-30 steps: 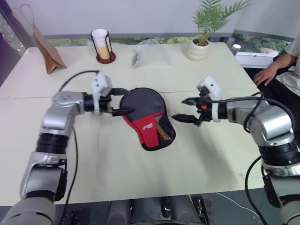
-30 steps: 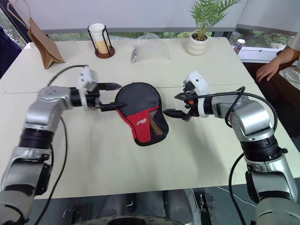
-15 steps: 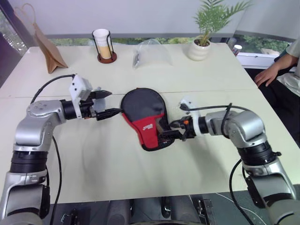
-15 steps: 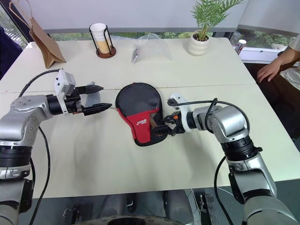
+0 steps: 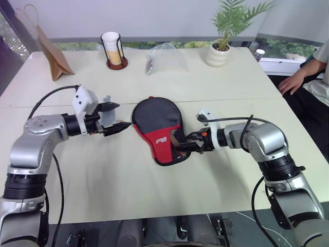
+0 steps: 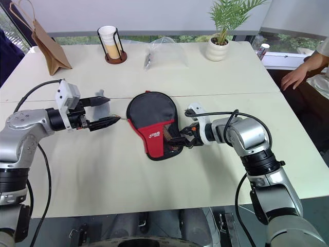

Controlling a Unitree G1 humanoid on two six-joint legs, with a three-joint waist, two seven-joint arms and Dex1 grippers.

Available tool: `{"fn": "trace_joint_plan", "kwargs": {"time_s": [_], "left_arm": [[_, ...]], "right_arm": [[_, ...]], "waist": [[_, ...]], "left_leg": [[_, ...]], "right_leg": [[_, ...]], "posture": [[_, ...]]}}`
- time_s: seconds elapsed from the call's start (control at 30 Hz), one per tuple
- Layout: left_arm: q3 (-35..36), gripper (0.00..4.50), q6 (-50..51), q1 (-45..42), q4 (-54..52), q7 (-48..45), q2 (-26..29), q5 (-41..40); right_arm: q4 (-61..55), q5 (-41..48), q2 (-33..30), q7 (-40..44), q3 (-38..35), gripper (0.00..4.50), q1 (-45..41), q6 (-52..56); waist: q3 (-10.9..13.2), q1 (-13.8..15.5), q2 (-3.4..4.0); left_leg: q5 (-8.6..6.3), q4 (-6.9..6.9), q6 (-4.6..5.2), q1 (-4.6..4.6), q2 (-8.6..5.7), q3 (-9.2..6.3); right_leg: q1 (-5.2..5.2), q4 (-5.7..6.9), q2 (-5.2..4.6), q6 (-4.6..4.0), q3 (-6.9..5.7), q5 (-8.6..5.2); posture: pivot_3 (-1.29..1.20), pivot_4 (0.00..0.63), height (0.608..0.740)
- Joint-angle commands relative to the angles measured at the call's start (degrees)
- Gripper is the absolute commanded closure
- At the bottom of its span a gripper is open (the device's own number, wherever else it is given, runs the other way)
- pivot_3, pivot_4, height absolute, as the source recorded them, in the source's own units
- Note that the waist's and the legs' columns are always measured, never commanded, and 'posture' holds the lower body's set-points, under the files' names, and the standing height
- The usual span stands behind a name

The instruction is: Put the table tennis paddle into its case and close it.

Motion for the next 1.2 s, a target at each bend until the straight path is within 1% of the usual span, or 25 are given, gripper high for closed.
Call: {"fn": "trace_joint_plan", "kwargs": {"time_s": [0.03, 0.17, 0.33, 0.43, 0.47, 0.57, 0.63, 0.67, 0.73, 0.93, 1.1, 1.2], "left_arm": [[1.41, 0.02, -0.97, -0.13, -1.66, 0.34, 0.93, -0.49], [1.24, 0.02, -1.20, -0.39, -1.40, 0.62, 1.00, -0.55], [1.70, 0.02, -1.13, -0.18, -1.72, 0.89, 1.39, -0.91], [1.97, 0.02, -1.04, -0.02, -1.98, 1.14, 1.59, -1.04], [2.01, 0.02, -1.01, 0.01, -2.09, 1.25, 1.63, -1.06], [2.10, 0.02, -1.04, 0.22, -2.28, 1.46, 1.75, -1.10], [2.18, 0.02, -1.08, 0.38, -2.37, 1.59, 1.80, -1.16], [2.21, 0.02, -1.12, 0.42, -2.35, 1.64, 1.81, -1.16], [2.20, 0.02, -1.22, 0.44, -2.25, 1.73, 1.81, -1.18], [1.87, 0.02, -1.69, 0.30, -1.92, 1.90, 1.54, -0.99], [1.75, 0.02, -1.94, 0.58, -2.07, 1.88, 1.48, -0.94], [1.76, 0.02, -2.00, 0.95, -2.21, 1.77, 1.54, -0.96]], "right_arm": [[-1.08, -0.04, 1.00, -0.47, 2.18, 0.02, 1.71, 1.33], [-1.80, -0.70, 2.69, -0.74, 4.81, 0.02, 2.28, 0.75], [-3.95, -1.63, 3.01, -0.27, 7.36, 0.02, 3.13, -0.11], [-4.91, -2.02, 3.04, -0.24, 8.27, 0.86, 3.97, 0.05], [-5.19, -2.21, 2.98, -0.29, 8.59, 1.45, 4.30, 0.14], [-6.00, -2.74, 2.57, -0.46, 9.22, 2.87, 5.51, 0.33], [-6.85, -2.84, 2.02, -0.53, 9.61, 3.40, 6.37, 0.56], [-7.33, -2.67, 1.88, -0.66, 9.54, 3.47, 6.76, 1.00], [-8.22, -2.08, 1.79, -0.91, 9.08, 3.47, 7.34, 2.17], [-13.05, 2.51, 1.92, -3.01, 3.67, 3.47, 10.07, 10.70], [-18.06, 6.17, 2.46, -7.02, -4.50, 3.47, 14.31, 21.81], [-18.97, 10.12, 3.11, -11.47, -9.80, 3.47, 17.56, 23.82]], "waist": [[-0.02, -0.01, -0.04], [-0.04, -0.24, -0.06], [-0.04, -0.35, -0.06], [-0.04, -0.28, -0.06], [-0.04, -0.26, -0.06], [-0.05, -0.28, -0.07], [-0.06, -0.12, -0.07], [-0.08, -0.01, -0.11], [-0.12, 0.06, -0.18], [-0.14, 0.27, -0.19], [-0.14, 0.49, -0.19], [-0.14, 1.02, -0.19]], "left_leg": [[0.00, 0.00, 0.00, 0.00, 0.00, 0.00], [0.00, 0.00, 0.00, 0.09, 0.00, 0.00], [-0.02, -0.21, 0.00, 0.60, 0.03, 0.01], [-0.02, -0.22, -0.01, 0.62, 0.04, 0.00], [-0.02, -0.22, -0.01, 0.62, 0.04, 0.00], [-0.02, -0.22, -0.01, 0.62, 0.04, 0.01], [-0.02, -0.23, -0.01, 0.62, 0.04, 0.00], [-0.02, -0.23, -0.01, 0.62, 0.04, -0.01], [-0.02, -0.23, -0.01, 0.63, 0.04, -0.03], [-0.06, -0.24, 0.03, 0.59, 0.02, -0.02], [-0.15, -0.26, 0.17, 0.54, 0.01, -0.01], [-0.17, -0.35, 0.20, 0.53, 0.00, 0.01]], "right_leg": [[0.00, 0.00, 0.00, 0.00, 0.00, 0.00], [0.06, 0.00, 0.00, -0.02, 0.00, -0.01], [0.43, -0.02, 0.02, -0.23, 0.00, -0.18], [0.45, -0.02, 0.02, -0.26, 0.00, -0.19], [0.45, -0.02, 0.02, -0.26, 0.00, -0.20], [0.47, -0.04, 0.02, -0.25, 0.00, -0.20], [0.48, -0.06, 0.02, -0.25, -0.01, -0.20], [0.49, -0.07, 0.01, -0.24, -0.01, -0.21], [0.53, -0.12, -0.01, -0.25, -0.04, -0.22], [0.56, -0.22, -0.05, -0.25, -0.05, -0.24], [0.64, -0.51, -0.08, -0.26, -0.07, -0.24], [0.72, -0.81, -0.09, -0.26, -0.06, -0.23]], "posture": [[0.00, 0.150, 0.740], [0.00, 0.150, 0.740], [0.00, 0.150, 0.740], [0.00, 0.150, 0.740], [0.00, 0.150, 0.740], [0.00, 0.150, 0.740], [0.00, 0.150, 0.740], [0.00, 0.150, 0.740], [0.00, 0.150, 0.740], [0.00, 0.150, 0.740], [0.00, 0.150, 0.740], [0.00, 0.150, 0.740]]}}
